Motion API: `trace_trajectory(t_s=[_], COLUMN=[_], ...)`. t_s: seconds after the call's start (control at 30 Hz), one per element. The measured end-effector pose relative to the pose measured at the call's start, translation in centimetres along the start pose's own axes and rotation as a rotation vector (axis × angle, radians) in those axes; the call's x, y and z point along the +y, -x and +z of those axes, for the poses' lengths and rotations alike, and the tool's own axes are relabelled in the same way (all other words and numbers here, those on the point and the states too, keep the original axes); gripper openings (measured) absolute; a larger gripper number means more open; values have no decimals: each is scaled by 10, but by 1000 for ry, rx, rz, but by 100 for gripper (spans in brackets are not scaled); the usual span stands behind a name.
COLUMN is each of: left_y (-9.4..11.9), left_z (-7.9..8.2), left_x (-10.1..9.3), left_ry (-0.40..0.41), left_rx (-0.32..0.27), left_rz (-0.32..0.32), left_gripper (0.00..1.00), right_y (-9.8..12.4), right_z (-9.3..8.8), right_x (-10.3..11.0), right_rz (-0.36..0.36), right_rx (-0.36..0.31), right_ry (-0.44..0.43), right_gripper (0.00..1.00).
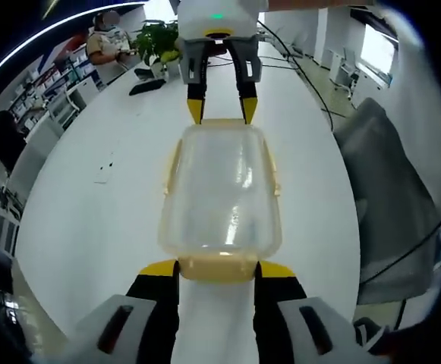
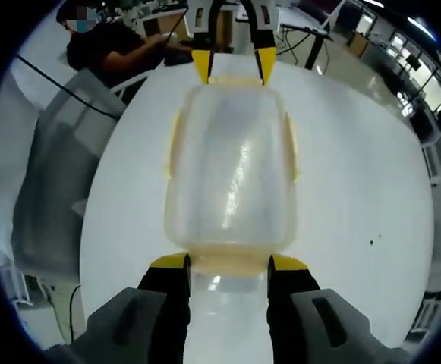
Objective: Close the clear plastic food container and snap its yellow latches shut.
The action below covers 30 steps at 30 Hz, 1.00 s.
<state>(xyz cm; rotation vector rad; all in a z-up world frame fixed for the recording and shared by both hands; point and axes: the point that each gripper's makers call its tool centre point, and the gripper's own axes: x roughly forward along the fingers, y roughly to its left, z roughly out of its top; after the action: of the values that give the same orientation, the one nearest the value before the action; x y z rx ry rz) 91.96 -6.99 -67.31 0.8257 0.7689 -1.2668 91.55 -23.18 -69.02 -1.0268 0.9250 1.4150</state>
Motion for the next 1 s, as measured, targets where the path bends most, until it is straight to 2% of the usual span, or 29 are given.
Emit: trace_trajectory(t_s=[0.43,0.73,1.0], left_y=[-42,-58,-67], left_z=[37,44,47], left_x=[0,2,-3], left_ry=[-28,-34,-33], left_rx=[-30,-30,-35], left_rz=[-20,1,0], left_gripper=[32,32,32], right_y=[6,2,-7], right_z=[-55,-69,-81], right_x=[4,-3,-1], right_rz=[1,-13,-3], right_rx=[25,36,59], right_ry=[-43,-32,-29], right_gripper=[36,36,36])
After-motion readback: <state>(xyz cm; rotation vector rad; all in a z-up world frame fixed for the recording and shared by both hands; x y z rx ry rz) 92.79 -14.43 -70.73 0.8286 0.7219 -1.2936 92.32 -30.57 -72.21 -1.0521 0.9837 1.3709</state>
